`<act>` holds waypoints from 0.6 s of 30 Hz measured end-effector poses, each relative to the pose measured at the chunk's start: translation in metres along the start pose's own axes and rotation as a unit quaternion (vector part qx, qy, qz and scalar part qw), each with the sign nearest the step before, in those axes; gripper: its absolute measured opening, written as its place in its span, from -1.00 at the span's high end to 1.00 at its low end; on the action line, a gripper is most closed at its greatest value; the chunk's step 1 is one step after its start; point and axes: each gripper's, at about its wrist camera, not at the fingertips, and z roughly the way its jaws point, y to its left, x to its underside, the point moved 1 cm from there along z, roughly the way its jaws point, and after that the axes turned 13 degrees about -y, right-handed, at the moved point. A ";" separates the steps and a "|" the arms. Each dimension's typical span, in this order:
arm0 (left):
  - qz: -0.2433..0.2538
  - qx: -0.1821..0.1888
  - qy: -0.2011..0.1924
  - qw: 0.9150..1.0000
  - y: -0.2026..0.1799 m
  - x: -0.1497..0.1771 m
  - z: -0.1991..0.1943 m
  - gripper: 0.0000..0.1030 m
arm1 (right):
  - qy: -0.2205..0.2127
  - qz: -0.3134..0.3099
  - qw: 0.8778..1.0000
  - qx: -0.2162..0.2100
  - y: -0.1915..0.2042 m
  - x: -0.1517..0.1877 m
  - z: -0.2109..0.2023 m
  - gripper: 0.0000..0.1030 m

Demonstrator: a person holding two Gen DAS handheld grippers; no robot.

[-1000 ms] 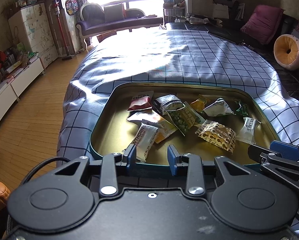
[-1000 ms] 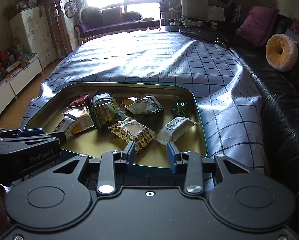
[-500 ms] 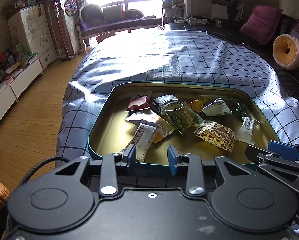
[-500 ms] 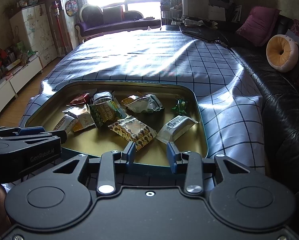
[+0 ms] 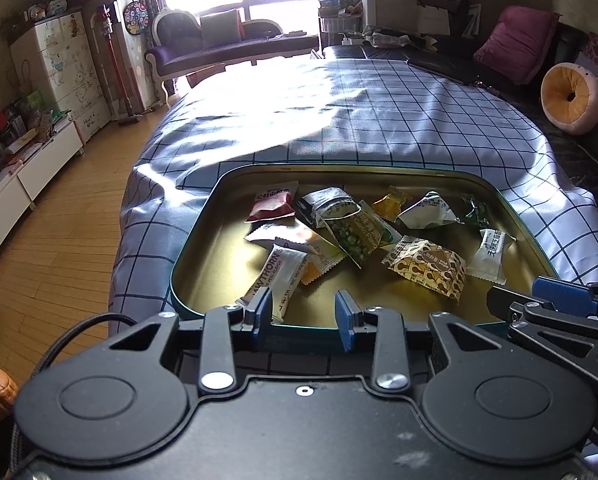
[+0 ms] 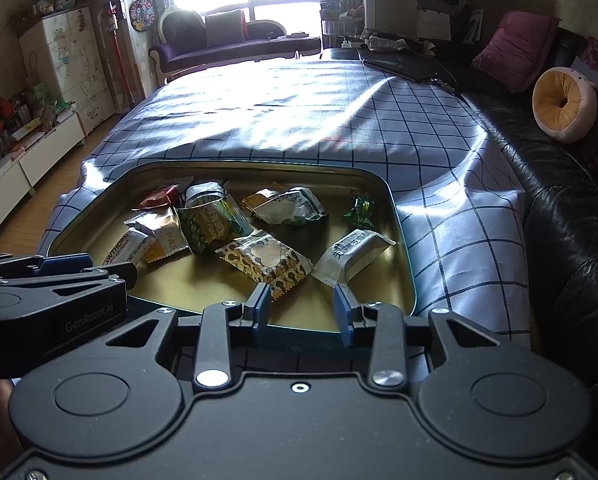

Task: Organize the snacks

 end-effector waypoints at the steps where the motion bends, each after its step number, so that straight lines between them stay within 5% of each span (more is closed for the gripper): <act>1: 0.001 0.000 0.000 1.000 0.000 0.000 0.000 0.31 | 0.000 0.000 1.000 0.000 0.000 0.000 0.000 0.11; 18: 0.004 0.005 -0.001 1.000 -0.004 0.001 -0.001 0.29 | 0.001 -0.001 1.000 0.000 0.000 0.000 0.000 0.11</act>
